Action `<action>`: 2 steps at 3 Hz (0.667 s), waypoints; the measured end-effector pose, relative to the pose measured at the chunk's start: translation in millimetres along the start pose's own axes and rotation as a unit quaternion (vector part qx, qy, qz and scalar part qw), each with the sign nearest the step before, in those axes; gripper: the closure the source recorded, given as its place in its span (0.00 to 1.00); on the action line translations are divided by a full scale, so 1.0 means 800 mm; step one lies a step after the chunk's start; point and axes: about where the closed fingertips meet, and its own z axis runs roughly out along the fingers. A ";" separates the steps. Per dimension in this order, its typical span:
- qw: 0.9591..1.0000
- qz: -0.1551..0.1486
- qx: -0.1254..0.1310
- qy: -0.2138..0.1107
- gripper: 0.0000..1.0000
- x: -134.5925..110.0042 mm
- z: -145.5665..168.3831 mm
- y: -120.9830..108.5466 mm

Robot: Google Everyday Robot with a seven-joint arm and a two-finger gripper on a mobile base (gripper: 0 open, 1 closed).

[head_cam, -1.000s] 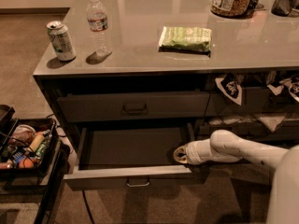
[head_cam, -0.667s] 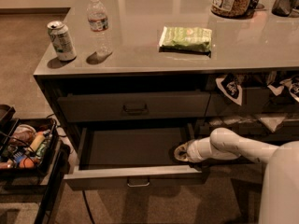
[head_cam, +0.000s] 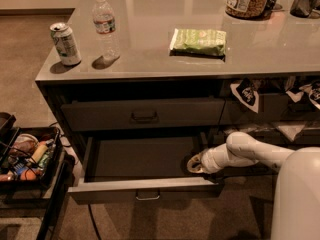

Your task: Open middle drawer

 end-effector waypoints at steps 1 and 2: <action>0.999 -0.003 -0.048 0.005 1.00 -0.004 0.006 0.032; 0.999 -0.005 -0.053 0.007 1.00 -0.004 0.006 0.035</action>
Offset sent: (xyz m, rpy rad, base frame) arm -0.1537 -0.0127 -0.0499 -0.1380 0.1744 0.1931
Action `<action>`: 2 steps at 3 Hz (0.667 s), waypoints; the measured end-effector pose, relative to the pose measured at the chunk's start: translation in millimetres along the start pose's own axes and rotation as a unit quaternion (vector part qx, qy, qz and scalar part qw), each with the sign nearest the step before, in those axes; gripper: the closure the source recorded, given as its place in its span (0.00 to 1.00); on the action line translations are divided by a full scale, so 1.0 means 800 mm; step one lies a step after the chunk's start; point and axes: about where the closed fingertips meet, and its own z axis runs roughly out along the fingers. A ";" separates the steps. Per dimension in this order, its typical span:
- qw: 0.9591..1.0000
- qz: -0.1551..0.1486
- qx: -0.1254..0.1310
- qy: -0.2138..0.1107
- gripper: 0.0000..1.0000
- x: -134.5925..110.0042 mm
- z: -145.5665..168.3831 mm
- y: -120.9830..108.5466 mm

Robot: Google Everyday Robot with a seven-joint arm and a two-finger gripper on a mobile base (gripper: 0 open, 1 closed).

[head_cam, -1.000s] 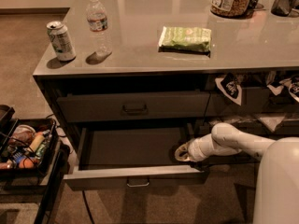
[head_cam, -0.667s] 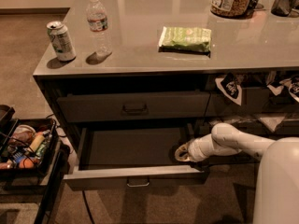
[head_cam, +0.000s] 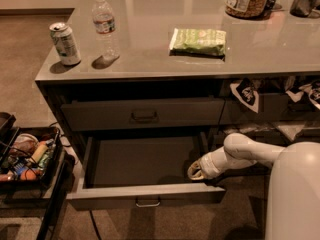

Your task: Open middle drawer

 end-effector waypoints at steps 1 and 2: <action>1.000 -0.002 -0.017 0.001 1.00 -0.006 0.005 0.048; 1.000 -0.003 -0.019 0.001 1.00 -0.009 0.003 0.053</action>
Offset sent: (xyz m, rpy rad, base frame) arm -0.1965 -0.0241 -0.0378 -0.1065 0.1527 0.1024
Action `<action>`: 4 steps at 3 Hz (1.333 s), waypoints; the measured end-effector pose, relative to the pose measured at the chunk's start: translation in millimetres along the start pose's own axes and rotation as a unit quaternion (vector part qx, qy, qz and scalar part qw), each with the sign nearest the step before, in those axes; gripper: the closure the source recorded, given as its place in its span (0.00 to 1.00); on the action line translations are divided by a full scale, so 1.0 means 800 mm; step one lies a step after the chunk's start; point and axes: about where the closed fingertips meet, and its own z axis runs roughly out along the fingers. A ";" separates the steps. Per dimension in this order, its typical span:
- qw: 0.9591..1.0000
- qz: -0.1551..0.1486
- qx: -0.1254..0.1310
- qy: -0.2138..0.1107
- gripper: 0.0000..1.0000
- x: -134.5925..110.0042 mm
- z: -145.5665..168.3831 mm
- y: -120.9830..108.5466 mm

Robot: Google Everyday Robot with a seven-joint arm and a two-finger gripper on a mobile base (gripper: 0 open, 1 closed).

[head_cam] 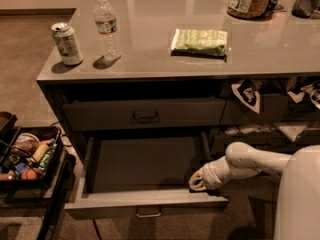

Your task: Open middle drawer

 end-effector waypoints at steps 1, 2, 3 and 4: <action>1.000 0.004 -0.031 0.003 1.00 -0.009 0.004 0.045; 1.000 0.004 -0.031 0.003 1.00 -0.011 0.001 0.044; 0.998 0.010 -0.063 0.007 1.00 -0.019 0.003 0.087; 0.998 0.010 -0.062 0.007 1.00 -0.021 0.001 0.085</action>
Offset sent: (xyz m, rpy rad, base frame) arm -0.1873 -0.0192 -0.0252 -0.1403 0.2533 0.1098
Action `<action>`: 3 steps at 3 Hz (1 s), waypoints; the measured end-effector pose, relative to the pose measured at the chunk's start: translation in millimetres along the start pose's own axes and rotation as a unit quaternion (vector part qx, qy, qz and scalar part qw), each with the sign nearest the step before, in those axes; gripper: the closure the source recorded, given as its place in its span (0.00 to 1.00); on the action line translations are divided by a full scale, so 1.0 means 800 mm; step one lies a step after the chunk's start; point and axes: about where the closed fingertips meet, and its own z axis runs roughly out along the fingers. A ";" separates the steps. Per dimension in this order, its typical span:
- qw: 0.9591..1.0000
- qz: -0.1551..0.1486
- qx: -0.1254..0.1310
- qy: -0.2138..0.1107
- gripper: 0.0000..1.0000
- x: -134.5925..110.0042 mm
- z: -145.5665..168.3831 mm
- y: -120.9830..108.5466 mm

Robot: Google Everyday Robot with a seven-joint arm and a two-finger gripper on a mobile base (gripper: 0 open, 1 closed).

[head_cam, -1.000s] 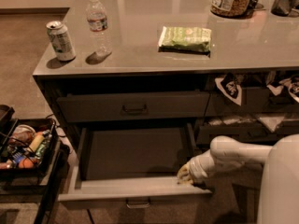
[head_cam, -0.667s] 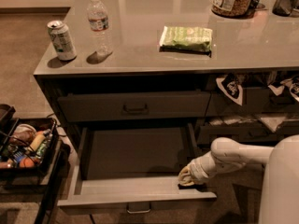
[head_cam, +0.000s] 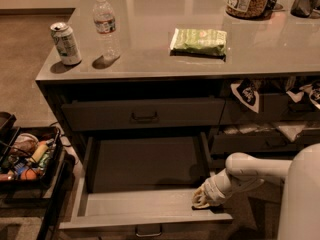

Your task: Open middle drawer

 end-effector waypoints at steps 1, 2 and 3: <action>1.000 -0.011 0.002 0.005 1.00 -0.003 0.005 0.022; 1.000 -0.011 0.002 0.005 1.00 -0.006 0.001 0.021; 0.997 -0.058 0.039 0.013 1.00 -0.006 0.003 0.003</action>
Offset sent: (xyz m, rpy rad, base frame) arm -0.0004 -0.0007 -0.0007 0.0463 -0.3794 0.1043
